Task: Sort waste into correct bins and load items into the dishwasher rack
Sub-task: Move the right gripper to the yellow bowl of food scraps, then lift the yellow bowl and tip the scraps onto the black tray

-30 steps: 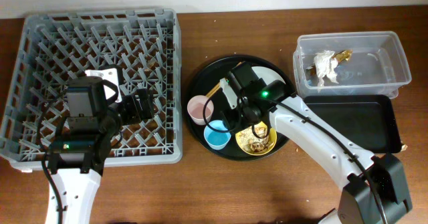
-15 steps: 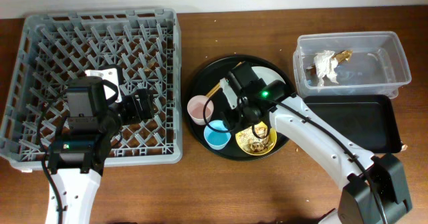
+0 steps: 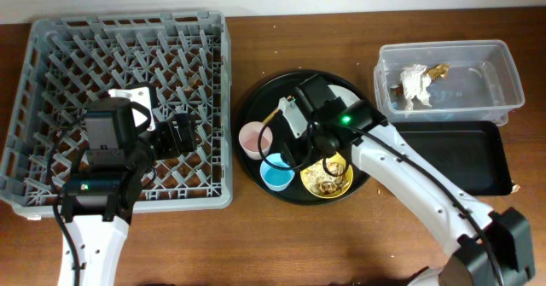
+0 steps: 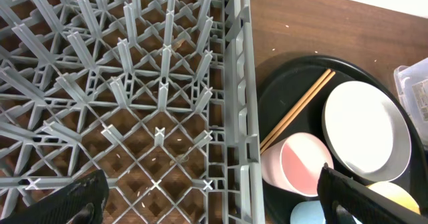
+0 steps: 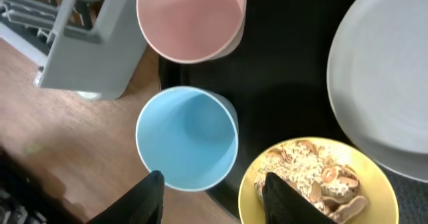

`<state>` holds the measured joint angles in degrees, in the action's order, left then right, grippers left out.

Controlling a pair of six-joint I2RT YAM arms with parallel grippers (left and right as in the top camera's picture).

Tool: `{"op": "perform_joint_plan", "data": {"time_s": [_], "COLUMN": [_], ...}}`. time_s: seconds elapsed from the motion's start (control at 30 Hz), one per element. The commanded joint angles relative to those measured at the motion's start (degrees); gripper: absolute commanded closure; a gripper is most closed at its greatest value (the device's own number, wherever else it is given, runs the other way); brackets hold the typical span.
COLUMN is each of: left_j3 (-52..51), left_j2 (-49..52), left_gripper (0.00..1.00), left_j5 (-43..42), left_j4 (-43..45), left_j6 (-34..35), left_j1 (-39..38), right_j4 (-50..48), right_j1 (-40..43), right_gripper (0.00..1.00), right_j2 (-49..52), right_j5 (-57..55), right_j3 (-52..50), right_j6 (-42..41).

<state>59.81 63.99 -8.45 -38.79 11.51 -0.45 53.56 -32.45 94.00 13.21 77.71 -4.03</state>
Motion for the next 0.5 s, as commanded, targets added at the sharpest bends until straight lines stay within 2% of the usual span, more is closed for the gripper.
{"op": "perform_joint_plan", "data": {"time_s": [0.0,0.07,0.13,0.17,0.2,0.23,0.27,0.3,0.4,0.47], "left_j3": [1.0,1.0,1.0,1.0,1.0,1.0,1.0,1.0,1.0,1.0], "left_j2": [-0.2,-0.2,-0.2,-0.2,-0.2,-0.3,-0.4,-0.3,-0.3,-0.3], "left_gripper": [0.01,0.01,0.01,0.01,0.01,0.01,0.01,0.01,0.01,0.01], "left_j5": [-0.8,-1.5,-5.8,-7.2,-7.0,-7.4,-10.2,-10.4,-10.2,-10.3], "left_j4": [0.2,0.1,-0.5,-0.9,-0.7,0.2,1.1,1.0,0.8,0.2], "left_j6": [-1.1,-0.6,-0.5,-0.5,-0.5,-0.5,-0.5,-0.5,-0.5,-0.5], "left_j1": [0.2,0.2,0.1,0.1,0.2,0.2,0.2,0.2,0.2,0.1], "right_j4": [-0.7,-0.4,-0.3,-0.3,-0.3,-0.3,-0.2,1.7,4.3,0.8], "right_j1": [-0.2,-0.2,0.0,1.1,3.0,5.2,7.1,7.4,6.8,6.4], "right_gripper": [0.51,0.53,0.56,0.57,0.58,0.58,0.57,0.54,0.54,0.55], "right_j2": [0.3,1.7,1.8,1.8,1.8,1.8,1.9,1.9,2.0,3.0], "right_j5": [0.2,0.3,-2.1,-3.9,-3.3,-0.1,5.5,6.4,-3.0,-3.0], "right_j3": [-0.3,-2.1,-1.8,-1.0,0.0,0.8,0.9,0.9,-1.5,-6.6], "right_j6": [-0.4,-0.4,0.9,-1.8,-7.8,-10.0,-6.3,-1.7,-8.7,-8.5]}}
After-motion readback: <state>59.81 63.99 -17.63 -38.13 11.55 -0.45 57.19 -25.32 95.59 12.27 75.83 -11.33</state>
